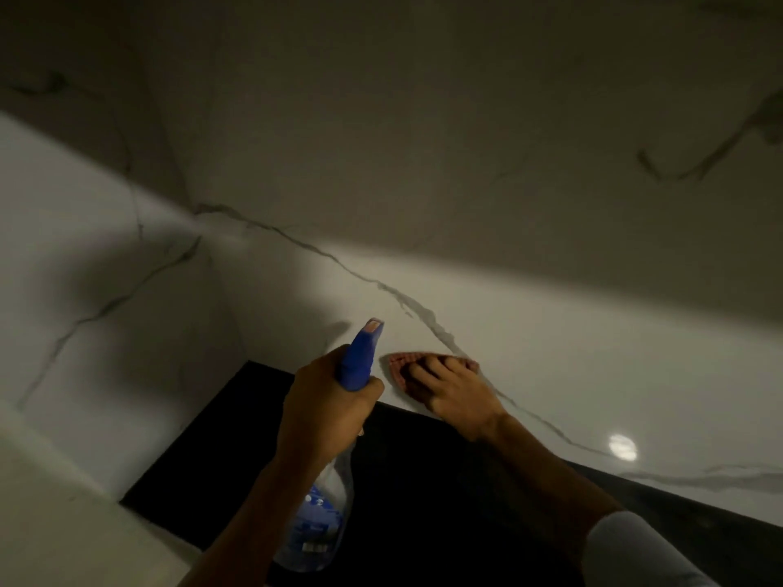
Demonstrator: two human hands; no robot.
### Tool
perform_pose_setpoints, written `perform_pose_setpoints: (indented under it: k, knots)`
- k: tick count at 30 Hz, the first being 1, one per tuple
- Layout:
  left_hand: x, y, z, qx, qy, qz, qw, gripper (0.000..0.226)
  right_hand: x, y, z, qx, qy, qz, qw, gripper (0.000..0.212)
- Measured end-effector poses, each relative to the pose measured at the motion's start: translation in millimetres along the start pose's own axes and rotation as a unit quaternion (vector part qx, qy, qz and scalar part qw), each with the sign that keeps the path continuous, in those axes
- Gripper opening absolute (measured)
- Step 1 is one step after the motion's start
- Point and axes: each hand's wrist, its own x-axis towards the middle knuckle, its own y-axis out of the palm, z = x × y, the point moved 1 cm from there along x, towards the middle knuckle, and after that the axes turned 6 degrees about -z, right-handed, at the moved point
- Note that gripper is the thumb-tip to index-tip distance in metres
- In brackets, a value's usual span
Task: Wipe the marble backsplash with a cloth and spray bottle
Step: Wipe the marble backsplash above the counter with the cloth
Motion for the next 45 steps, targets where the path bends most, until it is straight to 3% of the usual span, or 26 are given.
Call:
perform_pose_setpoints:
  k: [4,7,10,12,15,17,19,21,23,28,29,30,33,35,38,40,42,45]
  knots:
    - [11,-5,-8,-0.020,-0.002,-0.009,1.000,0.020,39,-58,-34,-0.025,0.076,-0.154,0.985,0.074]
    - [18,-6,-15,-0.045,-0.008,-0.017,0.999,0.015,71,-115,-67,-0.046,0.208,-0.286,0.934,0.079]
    - [21,-10,-19,-0.068,-0.009,-0.036,0.997,0.025,85,-137,-77,-0.028,0.318,-0.349,0.881,0.078]
    - [20,-12,-24,-0.067,0.005,-0.034,0.997,0.031,84,-120,-66,-0.039,0.248,-0.332,0.909,0.069]
    - [22,-13,-36,-0.063,0.036,-0.021,0.997,0.032,66,-88,-55,-0.095,0.040,-0.187,0.977,0.062]
    - [25,-12,-47,-0.061,0.060,-0.002,0.996,0.023,54,-92,-65,-0.114,0.003,-0.139,0.984,0.062]
    - [24,-8,-60,-0.070,0.079,0.014,0.994,0.017,51,-112,-83,-0.113,0.033,-0.197,0.973,0.052]
    - [21,-2,-71,-0.091,0.088,0.011,0.992,0.021,51,-147,-108,-0.064,0.132,-0.294,0.945,0.042]
    - [19,3,-81,-0.096,0.102,0.005,0.990,0.028,47,-178,-136,-0.010,0.220,-0.373,0.901,0.047]
    - [18,14,-100,-0.102,0.140,0.014,0.985,0.022,28,-220,-178,-0.023,0.355,-0.523,0.775,0.037]
    - [18,16,-104,-0.101,0.153,0.023,0.983,0.017,27,-221,-177,-0.035,0.356,-0.528,0.770,0.039]
    - [17,16,-108,-0.105,0.161,0.029,0.981,0.013,27,-217,-174,-0.036,0.345,-0.506,0.790,0.043]
    - [17,20,-116,-0.112,0.172,0.029,0.978,0.013,21,-186,-161,-0.019,0.270,-0.368,0.890,0.054]
    - [14,24,-121,-0.108,0.176,0.030,0.978,0.018,8,-162,-147,-0.009,0.204,-0.293,0.934,0.056]
    - [8,34,-125,-0.102,0.170,0.035,0.979,0.028,-30,-142,-134,-0.086,0.102,-0.227,0.965,0.045]
    - [4,42,-124,-0.094,0.169,0.047,0.980,0.027,-61,-134,-136,-0.089,0.117,-0.237,0.960,0.040]
    - [0,49,-124,-0.092,0.178,0.071,0.977,0.019,-87,-131,-134,-0.045,0.217,-0.286,0.932,0.044]
    - [-8,59,-125,-0.092,0.185,0.099,0.973,0.016,-111,-128,-117,0.086,0.444,-0.368,0.812,0.053]
